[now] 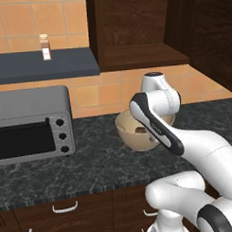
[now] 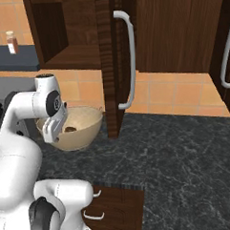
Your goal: Open the cabinet, pick up the bread from the cabinet and place it in the basket. Then move the basket to the dining counter.
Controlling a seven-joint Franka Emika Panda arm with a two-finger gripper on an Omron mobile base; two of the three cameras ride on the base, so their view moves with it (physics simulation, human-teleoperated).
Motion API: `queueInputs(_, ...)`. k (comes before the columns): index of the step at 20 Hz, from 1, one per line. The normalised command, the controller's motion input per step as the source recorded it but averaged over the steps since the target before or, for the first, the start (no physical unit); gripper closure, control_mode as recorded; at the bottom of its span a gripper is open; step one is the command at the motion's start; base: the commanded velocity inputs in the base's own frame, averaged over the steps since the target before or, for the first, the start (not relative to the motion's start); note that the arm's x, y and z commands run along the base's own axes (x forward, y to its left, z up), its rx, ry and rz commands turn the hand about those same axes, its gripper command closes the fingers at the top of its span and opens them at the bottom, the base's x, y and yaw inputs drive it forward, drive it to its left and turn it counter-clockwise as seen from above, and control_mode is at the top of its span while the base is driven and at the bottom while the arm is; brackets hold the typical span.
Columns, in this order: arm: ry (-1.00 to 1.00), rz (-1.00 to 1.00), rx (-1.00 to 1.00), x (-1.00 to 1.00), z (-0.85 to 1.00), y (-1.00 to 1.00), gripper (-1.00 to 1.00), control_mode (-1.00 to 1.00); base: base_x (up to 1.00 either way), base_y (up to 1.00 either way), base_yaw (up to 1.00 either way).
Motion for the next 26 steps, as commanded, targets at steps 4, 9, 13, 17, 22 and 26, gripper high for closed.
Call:
queueInputs(4, -0.02, 0.0, 0.0, -0.12, 0.0, 0.0, 1.0, 1.0, -0.19, 0.0, 0.0)
queueInputs(9, 0.0, 0.0, 0.0, 0.0, 0.0, 0.0, 1.0, 1.0, -0.77, 0.25, 0.07)
queueInputs(13, 0.0, 0.0, 0.0, 0.0, 0.0, 0.0, 1.0, 1.0, -0.29, 0.95, 0.53)
queueInputs(17, 0.0, 0.0, 0.0, 0.0, 0.0, 0.0, 1.0, 1.0, -0.31, 0.36, 0.98)
queueInputs(22, 0.0, 0.0, 0.0, 0.0, 0.0, 0.0, 1.0, 1.0, -0.29, 0.13, 1.0)
queueInputs(26, 0.0, 0.0, 0.0, 0.0, 0.0, 0.0, 1.0, 1.0, -0.24, 0.03, 1.0)
